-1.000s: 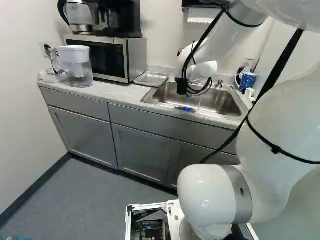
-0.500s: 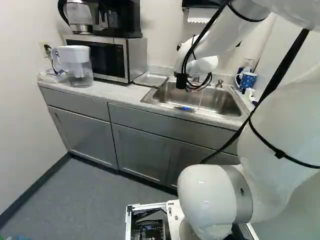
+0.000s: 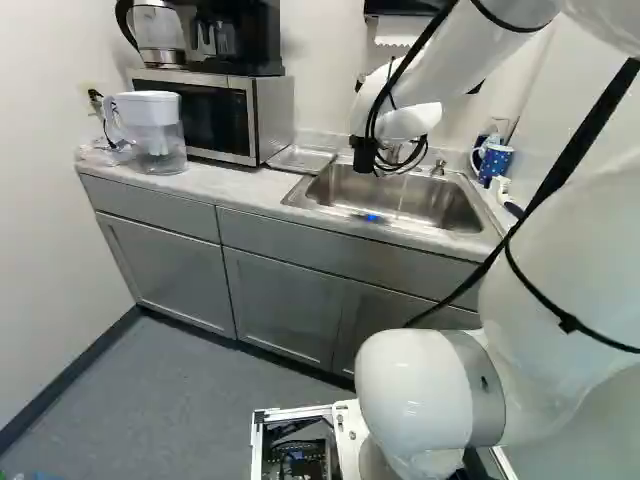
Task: Rinse the cup and place it in the tray
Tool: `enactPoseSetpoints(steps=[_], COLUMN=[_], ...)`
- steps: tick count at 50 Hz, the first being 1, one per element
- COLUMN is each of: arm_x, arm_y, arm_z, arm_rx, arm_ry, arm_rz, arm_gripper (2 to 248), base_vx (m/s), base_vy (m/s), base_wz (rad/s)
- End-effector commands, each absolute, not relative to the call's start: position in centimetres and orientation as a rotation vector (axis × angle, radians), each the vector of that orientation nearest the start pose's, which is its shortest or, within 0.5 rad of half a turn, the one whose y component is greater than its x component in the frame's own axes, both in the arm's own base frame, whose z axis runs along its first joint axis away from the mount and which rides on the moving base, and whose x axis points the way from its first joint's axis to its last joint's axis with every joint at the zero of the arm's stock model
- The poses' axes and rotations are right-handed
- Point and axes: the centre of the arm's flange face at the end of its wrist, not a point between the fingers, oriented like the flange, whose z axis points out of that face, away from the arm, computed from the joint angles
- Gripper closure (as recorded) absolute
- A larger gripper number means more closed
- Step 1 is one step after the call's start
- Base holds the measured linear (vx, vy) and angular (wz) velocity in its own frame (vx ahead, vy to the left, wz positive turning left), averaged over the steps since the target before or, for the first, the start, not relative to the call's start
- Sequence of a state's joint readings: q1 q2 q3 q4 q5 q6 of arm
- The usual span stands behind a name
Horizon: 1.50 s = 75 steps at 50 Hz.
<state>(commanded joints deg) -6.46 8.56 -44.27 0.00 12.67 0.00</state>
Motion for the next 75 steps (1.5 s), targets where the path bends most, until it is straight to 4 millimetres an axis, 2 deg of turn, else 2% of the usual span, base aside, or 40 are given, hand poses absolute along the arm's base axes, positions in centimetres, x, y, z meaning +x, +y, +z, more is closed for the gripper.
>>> enactPoseSetpoints(steps=[18,29,47,75], arm_x=[44.4,44.1,44.1,44.1], arm_y=[-5.0,-5.0,-5.0,-5.0], arm_z=[58.8,60.0,60.0,60.0], arm_rx=[-2.718,-2.700,-2.699,-2.541], arm_ry=[0.153,0.152,0.155,0.483], arm_rz=[-1.683,-1.715,-1.715,-1.638], arm_gripper=[129,129,129,129], base_vx=[0.000,0.000,0.000,0.000], base_vy=[0.000,0.000,0.000,0.000], base_wz=[0.000,0.000,0.000,0.000])
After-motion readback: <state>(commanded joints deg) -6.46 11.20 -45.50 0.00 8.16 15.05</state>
